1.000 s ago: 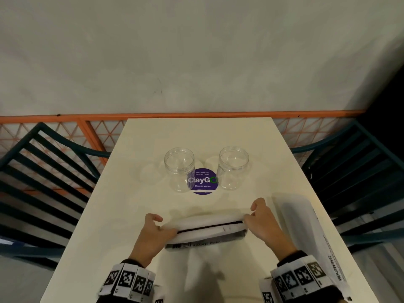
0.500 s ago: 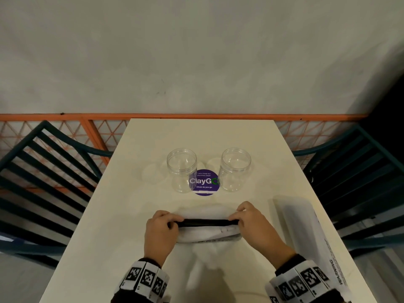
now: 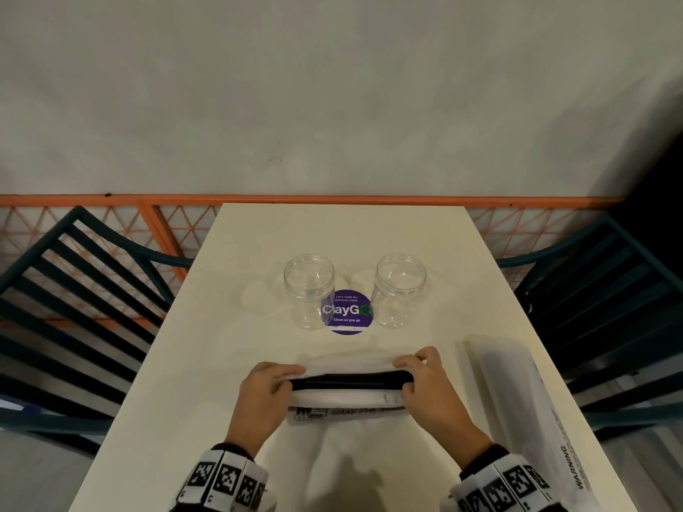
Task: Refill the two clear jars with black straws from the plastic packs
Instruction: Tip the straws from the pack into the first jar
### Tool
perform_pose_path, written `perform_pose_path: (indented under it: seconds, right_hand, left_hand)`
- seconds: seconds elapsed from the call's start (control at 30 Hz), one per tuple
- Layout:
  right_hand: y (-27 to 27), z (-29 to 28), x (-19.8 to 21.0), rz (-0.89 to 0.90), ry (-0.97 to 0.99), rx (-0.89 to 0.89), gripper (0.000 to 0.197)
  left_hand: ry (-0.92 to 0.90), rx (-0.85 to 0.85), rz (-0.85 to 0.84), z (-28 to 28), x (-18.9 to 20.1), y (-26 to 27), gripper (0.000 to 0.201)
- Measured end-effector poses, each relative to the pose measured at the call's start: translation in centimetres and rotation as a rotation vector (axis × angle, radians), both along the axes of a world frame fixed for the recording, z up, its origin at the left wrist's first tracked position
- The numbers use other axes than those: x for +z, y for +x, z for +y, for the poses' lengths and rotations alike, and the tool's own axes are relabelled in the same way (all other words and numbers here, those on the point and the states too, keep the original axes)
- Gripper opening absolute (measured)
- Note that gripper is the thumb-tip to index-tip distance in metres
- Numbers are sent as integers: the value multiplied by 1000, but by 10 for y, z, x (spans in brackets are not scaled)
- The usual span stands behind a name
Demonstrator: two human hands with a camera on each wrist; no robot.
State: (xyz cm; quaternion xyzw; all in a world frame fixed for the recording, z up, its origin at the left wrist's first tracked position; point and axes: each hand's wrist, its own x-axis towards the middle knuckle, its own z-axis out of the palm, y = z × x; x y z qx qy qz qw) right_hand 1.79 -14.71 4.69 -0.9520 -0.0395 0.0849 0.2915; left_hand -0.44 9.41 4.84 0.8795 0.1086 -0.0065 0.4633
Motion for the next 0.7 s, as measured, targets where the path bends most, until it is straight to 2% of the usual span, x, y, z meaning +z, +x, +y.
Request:
perform_pose_path:
  seconds: [0.07,0.13,0.2,0.27,0.33,0.47,0.6,0.7]
  right_hand:
    - [2,-1,0,-63,-126,25,35]
    - [5,1,6,-223,-200,99,28]
    - [5,14,20,-270,-129,261,19]
    - [3,35,31,-225,-12,446,36]
    - [4,54,39,-220,44,526,31]
    - [9,67,47,-211,194,489,36]
    - [12,65,43,-245,253,465,42]
    - [16,62,45,-266,231,494,35]
  left_hand:
    - [13,-23,-9,-1,3,-2,37]
    - [28,-28,-54,1,9,-2,35]
    - [28,-31,-111,1,17,-2,34]
    - [17,-78,-160,-4,28,-3,34]
    - [18,-130,-215,-11,38,-4,35]
    - [-9,-164,-290,-14,55,-4,36]
    - [-67,-255,-247,-17,65,-2,34]
    - [-223,-270,-222,-21,67,0,34]
